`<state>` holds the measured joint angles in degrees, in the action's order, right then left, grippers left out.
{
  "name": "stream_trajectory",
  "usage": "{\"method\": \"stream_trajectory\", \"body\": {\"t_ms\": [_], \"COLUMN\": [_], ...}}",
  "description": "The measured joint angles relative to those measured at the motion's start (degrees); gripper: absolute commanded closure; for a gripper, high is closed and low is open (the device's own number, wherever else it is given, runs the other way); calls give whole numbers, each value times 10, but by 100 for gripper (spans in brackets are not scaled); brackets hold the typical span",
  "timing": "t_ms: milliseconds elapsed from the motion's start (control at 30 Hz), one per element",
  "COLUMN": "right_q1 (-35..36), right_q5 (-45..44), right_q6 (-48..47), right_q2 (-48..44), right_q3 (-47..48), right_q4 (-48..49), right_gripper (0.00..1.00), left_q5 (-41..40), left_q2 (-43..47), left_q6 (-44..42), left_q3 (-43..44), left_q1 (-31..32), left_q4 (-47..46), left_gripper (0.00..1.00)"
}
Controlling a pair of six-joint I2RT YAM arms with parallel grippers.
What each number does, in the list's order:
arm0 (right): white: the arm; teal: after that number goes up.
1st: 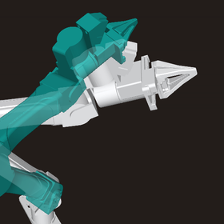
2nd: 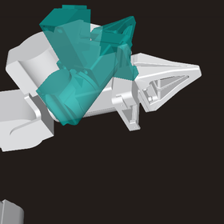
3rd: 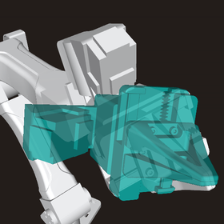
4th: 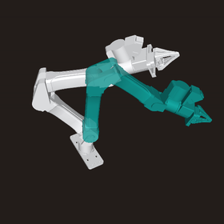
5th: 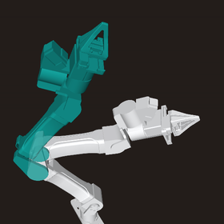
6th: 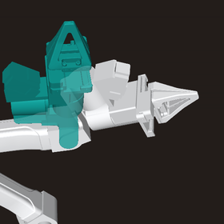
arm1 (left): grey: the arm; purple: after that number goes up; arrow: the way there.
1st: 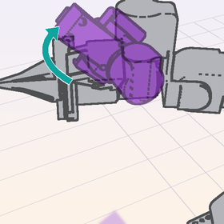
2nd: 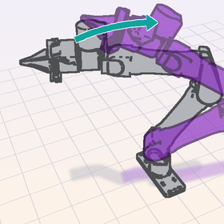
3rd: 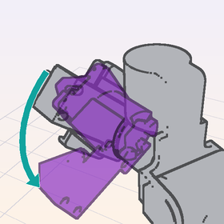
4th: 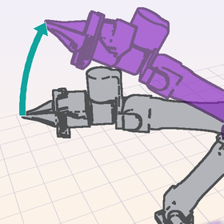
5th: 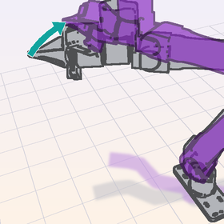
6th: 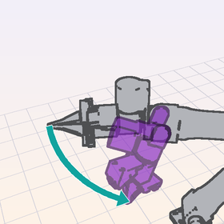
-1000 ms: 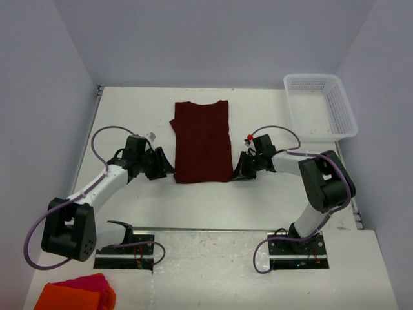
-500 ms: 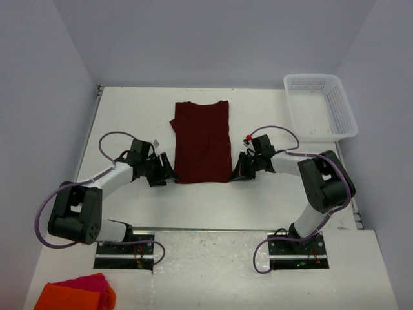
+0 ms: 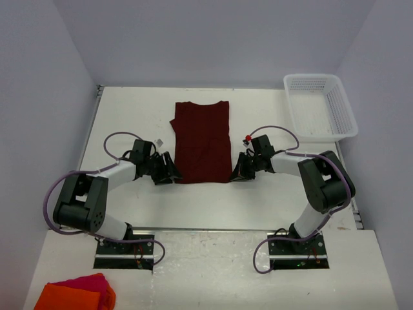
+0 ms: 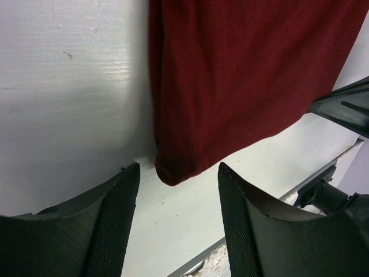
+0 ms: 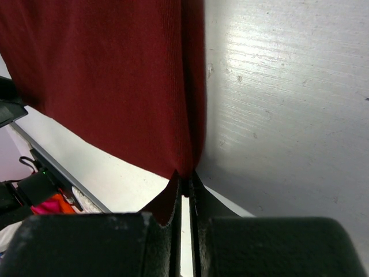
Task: Fold and stack the t-shirts
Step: Grab one side of the 2/3 rectangular tshirt with both arms
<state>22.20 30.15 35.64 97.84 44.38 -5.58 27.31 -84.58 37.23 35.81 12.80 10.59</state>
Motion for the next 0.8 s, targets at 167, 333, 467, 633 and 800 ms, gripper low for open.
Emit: {"method": "stream_trajectory", "body": {"t_ms": [167,333,467,633,800], "right_q1": [0,0,2,16,64], "right_q5": [0,0,-1,-24,-68], "right_q6": [0,0,0,-3,-9], "right_q2": [0,0,0,-16,-61], "right_q3": [0,0,0,0,0], "right_q4": [0,0,0,-17,-61], "right_gripper": [100,100,100,100,100], "left_q5": [10,20,31,35,34], "left_q2": [-13,-32,-52,-29,64], "left_q6": [4,10,12,11,8], "left_q3": [0,-1,-9,-29,-70], "left_q1": [0,0,-2,-2,-2], "left_q4": [-18,-40,-59,-67,-24], "left_gripper": [48,82,100,100,100]}}
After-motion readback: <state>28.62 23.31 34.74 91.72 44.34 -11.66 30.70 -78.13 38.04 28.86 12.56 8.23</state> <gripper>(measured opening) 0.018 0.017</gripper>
